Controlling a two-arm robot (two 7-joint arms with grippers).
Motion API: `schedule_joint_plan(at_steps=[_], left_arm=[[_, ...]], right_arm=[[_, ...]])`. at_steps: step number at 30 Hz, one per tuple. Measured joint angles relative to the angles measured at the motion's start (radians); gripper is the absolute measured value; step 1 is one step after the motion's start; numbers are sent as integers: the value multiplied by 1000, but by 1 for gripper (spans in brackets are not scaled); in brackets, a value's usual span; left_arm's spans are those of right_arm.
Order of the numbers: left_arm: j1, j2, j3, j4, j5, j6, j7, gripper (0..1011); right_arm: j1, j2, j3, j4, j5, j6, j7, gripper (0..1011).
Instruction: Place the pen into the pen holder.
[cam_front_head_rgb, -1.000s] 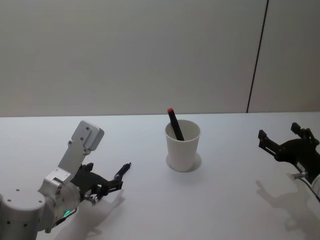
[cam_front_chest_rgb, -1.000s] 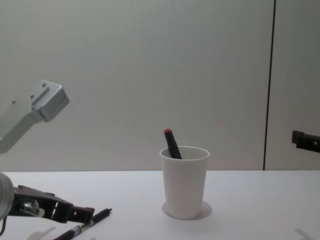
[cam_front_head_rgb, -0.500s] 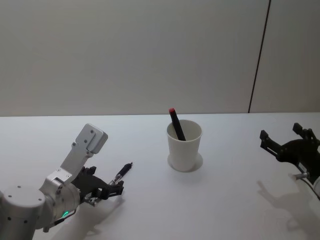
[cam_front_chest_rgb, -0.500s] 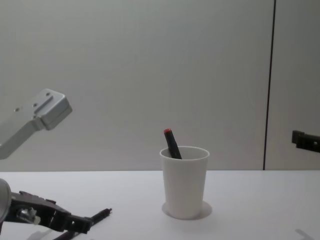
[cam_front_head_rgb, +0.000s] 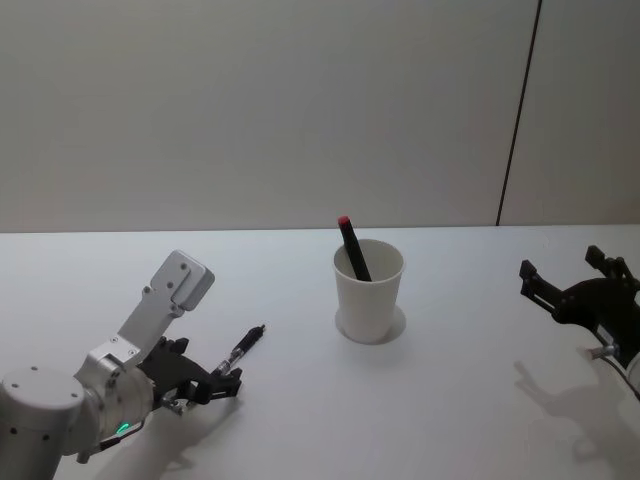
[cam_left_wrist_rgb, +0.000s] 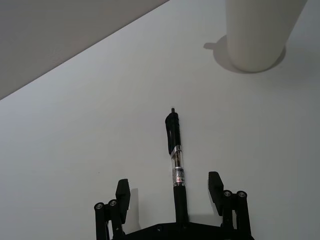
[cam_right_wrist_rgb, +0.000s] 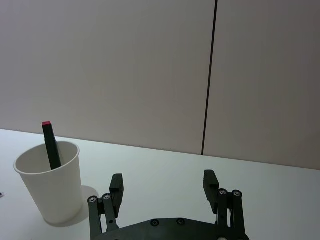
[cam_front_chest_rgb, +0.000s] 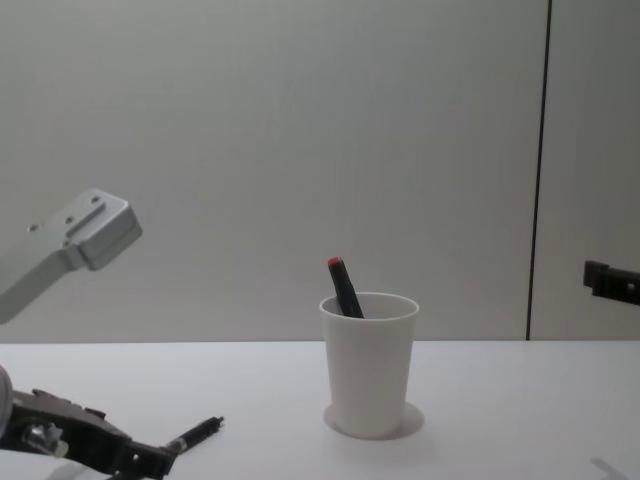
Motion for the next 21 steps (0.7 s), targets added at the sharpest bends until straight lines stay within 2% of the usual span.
schedule_joint_plan(at_steps=[9,21], left_arm=[[-7,0,-5,16,4,10,-12,1003],[-14,-4,-12,34,-13,17,-15,1003]], right_arm=[[0,0,0,0,0,0,0,1002],[0,0,0,0,0,0,0,1002]])
